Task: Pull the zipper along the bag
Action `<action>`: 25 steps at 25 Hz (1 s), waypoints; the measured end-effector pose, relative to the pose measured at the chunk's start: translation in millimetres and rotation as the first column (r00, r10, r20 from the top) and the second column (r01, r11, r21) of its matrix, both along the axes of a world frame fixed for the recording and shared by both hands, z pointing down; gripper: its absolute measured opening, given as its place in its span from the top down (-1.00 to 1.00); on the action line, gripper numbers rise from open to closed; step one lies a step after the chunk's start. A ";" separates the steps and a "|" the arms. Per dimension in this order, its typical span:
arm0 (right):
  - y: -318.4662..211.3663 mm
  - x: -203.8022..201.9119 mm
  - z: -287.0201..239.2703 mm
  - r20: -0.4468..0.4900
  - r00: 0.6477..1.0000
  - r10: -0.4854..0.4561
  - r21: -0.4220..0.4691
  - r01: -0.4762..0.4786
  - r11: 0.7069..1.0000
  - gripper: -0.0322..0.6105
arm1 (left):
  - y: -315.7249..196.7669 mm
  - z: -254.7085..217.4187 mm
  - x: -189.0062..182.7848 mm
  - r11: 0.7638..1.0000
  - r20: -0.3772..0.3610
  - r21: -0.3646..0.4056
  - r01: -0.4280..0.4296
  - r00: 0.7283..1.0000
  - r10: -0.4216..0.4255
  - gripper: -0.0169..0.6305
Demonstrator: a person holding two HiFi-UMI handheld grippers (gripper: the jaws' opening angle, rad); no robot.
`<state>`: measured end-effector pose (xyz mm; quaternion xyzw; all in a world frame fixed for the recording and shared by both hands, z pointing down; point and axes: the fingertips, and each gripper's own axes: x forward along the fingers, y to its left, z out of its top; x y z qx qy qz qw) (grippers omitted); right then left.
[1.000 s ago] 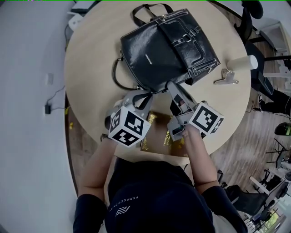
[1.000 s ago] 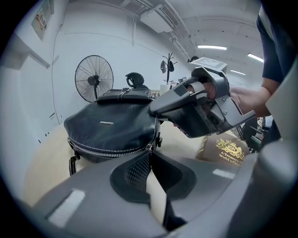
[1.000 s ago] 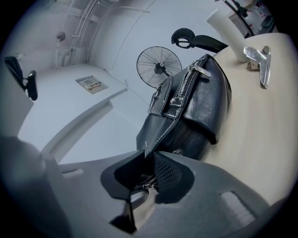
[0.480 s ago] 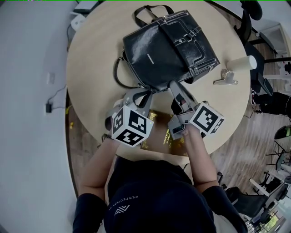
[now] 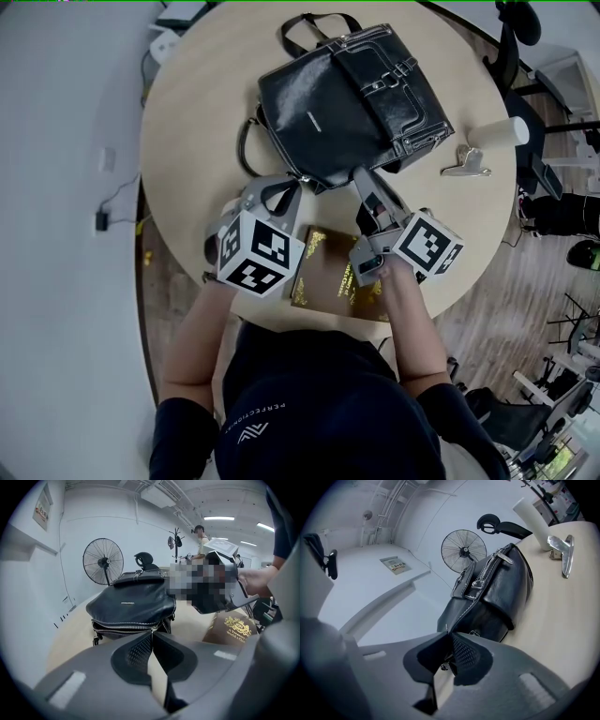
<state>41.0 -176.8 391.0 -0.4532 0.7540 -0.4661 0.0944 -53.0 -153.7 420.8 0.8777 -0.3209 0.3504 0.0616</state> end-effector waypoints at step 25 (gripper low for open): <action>-1.8 -3.9 -0.3 -0.086 0.995 -0.050 0.070 0.056 0.996 0.64 | 4.2 1.7 -7.6 0.998 -0.046 -0.043 -0.044 0.998 0.042 0.86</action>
